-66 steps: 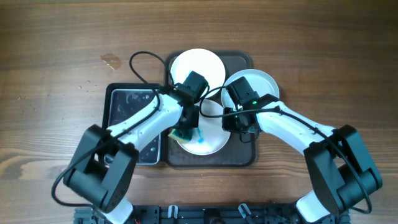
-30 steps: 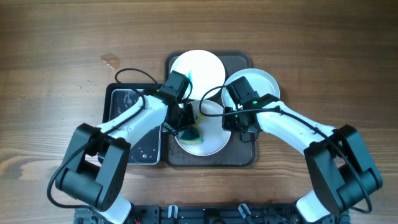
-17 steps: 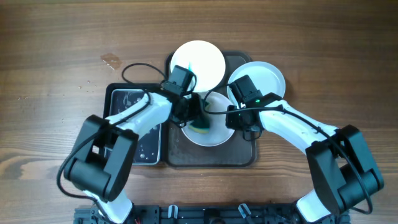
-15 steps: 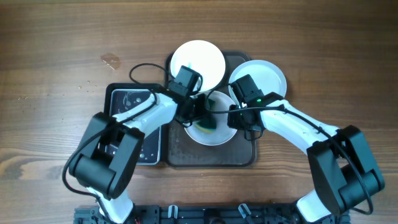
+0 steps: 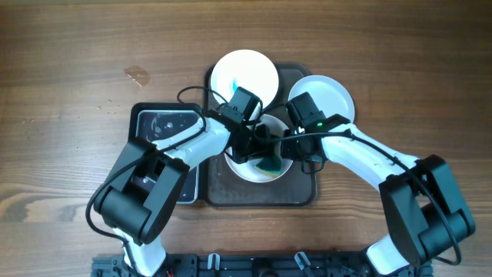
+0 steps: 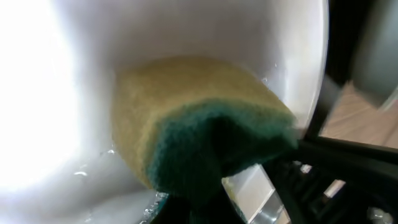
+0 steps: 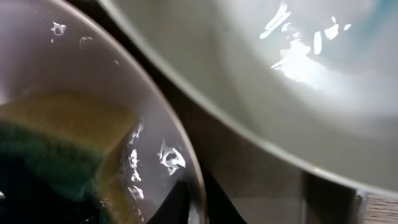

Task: Clean dirty plates on tray and stack at the side
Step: 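Scrub the front plate's blue stain with the sponge in the left gripper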

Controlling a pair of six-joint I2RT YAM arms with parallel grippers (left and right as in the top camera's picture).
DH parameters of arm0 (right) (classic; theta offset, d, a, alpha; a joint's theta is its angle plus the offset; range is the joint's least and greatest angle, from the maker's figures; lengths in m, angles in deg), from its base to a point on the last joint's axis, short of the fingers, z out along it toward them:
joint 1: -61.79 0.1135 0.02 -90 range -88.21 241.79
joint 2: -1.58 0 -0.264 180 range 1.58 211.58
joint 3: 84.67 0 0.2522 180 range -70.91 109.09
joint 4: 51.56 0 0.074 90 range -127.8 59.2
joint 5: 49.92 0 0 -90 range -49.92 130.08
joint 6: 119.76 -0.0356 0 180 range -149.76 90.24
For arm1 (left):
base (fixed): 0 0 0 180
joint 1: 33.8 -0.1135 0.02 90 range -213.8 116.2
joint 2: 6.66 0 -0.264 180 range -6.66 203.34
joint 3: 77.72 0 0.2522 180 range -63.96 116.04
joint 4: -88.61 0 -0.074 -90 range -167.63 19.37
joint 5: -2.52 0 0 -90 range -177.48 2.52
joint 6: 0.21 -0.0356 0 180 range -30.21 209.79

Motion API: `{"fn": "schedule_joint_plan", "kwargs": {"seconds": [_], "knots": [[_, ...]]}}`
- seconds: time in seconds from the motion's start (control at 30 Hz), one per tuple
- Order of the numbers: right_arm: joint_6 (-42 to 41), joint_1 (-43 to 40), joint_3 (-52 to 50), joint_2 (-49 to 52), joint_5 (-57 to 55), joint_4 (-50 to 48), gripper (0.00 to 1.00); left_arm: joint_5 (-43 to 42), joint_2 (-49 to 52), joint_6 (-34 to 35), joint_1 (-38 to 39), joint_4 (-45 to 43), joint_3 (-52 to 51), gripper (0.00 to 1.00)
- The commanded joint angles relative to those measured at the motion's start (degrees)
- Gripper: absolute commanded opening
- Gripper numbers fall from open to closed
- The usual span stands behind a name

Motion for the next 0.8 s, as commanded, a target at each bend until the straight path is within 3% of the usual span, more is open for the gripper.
{"fn": "schedule_joint_plan", "kwargs": {"seconds": [0.0,0.2,0.4,0.5,0.63,0.77], "knots": [[0.6,0.6,-1.0,2.3,-0.4,0.0,0.1,9.7,-0.4,0.3,-2.1,7.3,-2.3,0.04],[0.6,0.6,-1.0,2.3,-0.4,-0.1,0.1,27.1,-7.0,-2.8,-4.3,13.3,-2.3,0.04],[0.6,0.6,-1.0,2.3,-0.4,-0.1,0.1,33.6,-7.8,-2.9,-4.2,13.6,-2.3,0.04],[0.6,0.6,-1.0,2.3,-0.4,-0.1,0.1,28.0,-7.7,-2.8,-4.2,10.1,-2.4,0.04],[0.8,0.6,-1.0,2.3,-0.4,-0.1,0.08,11.3,-7.2,0.9,-3.9,3.4,-2.4,0.04],[0.9,0.6,-1.0,2.3,-0.4,0.0,0.07,7.6,-5.8,3.7,-1.9,0.2,-2.4,0.04]]}}
